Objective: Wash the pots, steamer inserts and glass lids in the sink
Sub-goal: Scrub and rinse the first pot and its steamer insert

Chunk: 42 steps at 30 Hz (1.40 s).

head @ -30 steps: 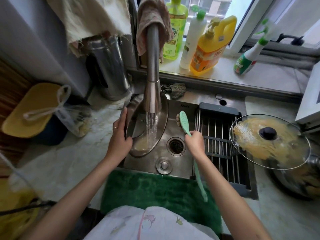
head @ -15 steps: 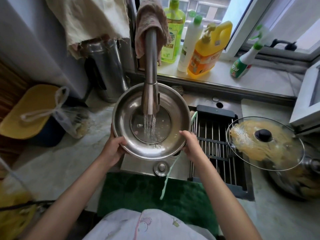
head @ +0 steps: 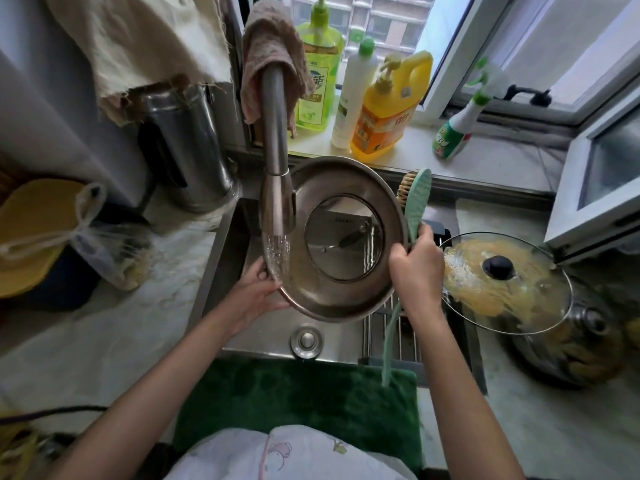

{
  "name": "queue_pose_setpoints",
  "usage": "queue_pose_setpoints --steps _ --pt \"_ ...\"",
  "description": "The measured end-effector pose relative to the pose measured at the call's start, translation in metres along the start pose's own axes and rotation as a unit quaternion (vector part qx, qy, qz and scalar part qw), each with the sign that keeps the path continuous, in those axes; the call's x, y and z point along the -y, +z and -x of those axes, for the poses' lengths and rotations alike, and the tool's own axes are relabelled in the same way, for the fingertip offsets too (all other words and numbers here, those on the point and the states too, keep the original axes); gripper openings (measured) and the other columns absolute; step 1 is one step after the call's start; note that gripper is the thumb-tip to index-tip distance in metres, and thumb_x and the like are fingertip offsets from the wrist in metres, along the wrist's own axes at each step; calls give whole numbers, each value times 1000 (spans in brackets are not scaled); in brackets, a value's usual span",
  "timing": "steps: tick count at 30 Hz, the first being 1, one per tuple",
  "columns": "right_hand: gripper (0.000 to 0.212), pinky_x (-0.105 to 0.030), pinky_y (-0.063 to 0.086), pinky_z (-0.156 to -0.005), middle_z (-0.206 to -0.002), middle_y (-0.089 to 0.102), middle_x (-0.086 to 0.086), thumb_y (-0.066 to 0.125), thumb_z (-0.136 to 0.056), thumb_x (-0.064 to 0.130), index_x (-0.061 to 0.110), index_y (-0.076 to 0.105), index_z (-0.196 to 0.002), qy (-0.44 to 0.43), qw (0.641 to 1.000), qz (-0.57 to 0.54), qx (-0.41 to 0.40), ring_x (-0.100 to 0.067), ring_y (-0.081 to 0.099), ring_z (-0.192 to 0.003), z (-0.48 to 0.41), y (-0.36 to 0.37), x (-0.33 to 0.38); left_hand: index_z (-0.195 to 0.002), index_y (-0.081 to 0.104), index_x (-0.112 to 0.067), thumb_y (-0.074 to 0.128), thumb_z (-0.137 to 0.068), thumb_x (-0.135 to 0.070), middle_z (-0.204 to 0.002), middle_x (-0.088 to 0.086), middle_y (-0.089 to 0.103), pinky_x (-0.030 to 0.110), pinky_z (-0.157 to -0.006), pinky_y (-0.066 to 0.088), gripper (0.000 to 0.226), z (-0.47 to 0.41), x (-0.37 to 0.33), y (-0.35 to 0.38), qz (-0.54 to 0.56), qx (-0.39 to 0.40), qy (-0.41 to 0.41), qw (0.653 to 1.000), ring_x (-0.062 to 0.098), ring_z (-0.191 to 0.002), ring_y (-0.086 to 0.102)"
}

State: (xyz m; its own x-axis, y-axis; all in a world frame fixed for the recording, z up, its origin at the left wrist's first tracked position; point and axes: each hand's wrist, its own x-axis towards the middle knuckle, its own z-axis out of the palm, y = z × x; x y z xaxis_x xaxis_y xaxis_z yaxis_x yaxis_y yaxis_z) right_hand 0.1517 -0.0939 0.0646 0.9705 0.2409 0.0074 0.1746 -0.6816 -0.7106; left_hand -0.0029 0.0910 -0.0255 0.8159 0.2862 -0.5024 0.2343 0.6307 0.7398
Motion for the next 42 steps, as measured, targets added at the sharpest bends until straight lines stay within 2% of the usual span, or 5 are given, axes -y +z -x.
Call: queue_pose_setpoints --steps 9,18,25,35,42 --pt "47 -27 52 -62 -100 69 -14 57 -83 -3 6 49 -129 -40 995 29 -84 -24 66 -78 -8 -11 -13 -141 37 -20 45 -91 5 -146 2 40 45 -97 45 56 -19 12 14 -194 -37 -68 978 17 -115 48" --pt "40 -19 41 -54 -77 66 -20 43 -76 9 7 45 -115 -277 940 25 -200 -22 59 -56 14 -31 -33 -132 50 -13 46 -94 -3 -107 -3 55 37 -89 43 39 -12 18 20 -236 -90 -88 964 13 -99 50" --pt "43 -22 32 -52 -70 61 -19 42 -72 8 5 43 -115 -333 912 77 -228 -28 57 -51 0 -37 -36 -137 44 -14 50 -92 -2 -136 7 49 27 -79 43 47 -12 11 20 -304 -91 -44 947 17 -109 50" --pt "19 -25 36 -63 -88 65 -9 52 -86 3 5 61 -102 33 997 -23 -63 -26 57 -77 -41 -11 -20 -147 24 -24 61 -90 -22 -139 6 39 42 -72 59 67 -9 -3 14 -172 -59 -38 983 30 -122 48" --pt "32 -31 54 -67 -84 69 -11 64 -85 27 1 66 -102 200 955 -173 135 -25 67 -79 -36 36 -46 -96 51 8 34 -85 7 -84 20 56 38 -50 56 20 -2 -5 9 -36 -110 -91 989 28 -72 60"
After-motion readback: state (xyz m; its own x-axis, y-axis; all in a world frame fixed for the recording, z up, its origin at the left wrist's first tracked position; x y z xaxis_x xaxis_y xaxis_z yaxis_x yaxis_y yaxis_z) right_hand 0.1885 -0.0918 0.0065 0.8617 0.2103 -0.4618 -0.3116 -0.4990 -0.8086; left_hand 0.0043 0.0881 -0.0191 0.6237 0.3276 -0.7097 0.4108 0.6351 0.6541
